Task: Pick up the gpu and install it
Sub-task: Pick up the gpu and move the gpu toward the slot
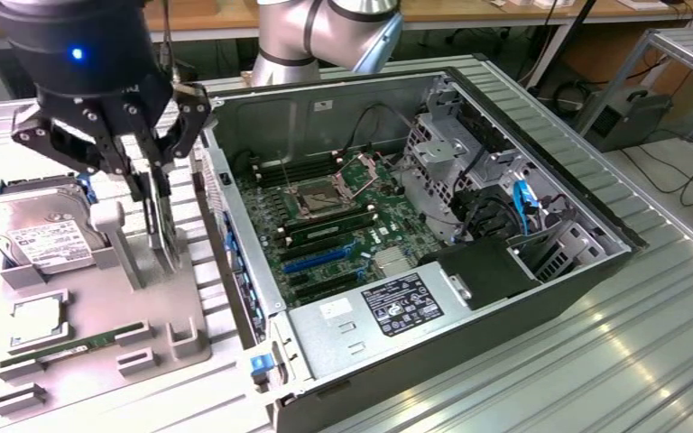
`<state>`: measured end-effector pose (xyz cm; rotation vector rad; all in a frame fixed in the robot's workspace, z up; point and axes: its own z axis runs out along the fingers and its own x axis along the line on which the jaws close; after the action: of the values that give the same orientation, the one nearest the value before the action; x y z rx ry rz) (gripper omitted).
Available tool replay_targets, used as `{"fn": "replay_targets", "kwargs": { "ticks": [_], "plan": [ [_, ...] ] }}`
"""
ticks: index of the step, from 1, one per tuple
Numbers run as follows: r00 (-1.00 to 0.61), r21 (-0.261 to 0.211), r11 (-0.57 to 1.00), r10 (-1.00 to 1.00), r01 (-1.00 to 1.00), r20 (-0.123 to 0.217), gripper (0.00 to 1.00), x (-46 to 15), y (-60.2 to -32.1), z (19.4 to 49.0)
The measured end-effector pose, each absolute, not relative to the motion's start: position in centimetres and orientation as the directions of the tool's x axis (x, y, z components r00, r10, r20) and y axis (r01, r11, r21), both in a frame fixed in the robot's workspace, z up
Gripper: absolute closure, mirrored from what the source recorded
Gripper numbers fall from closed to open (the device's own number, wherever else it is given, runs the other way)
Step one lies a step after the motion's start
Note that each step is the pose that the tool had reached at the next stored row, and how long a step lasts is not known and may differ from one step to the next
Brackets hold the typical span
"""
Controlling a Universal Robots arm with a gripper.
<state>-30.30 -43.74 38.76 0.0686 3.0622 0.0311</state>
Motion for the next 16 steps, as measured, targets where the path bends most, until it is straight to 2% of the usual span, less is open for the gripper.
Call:
{"fn": "replay_targets", "kwargs": {
  "ticks": [16],
  "plan": [
    [-0.997,0.021,0.999,0.046,0.045,-0.054,0.74,-26.5,-44.3,42.4]
  ]
}}
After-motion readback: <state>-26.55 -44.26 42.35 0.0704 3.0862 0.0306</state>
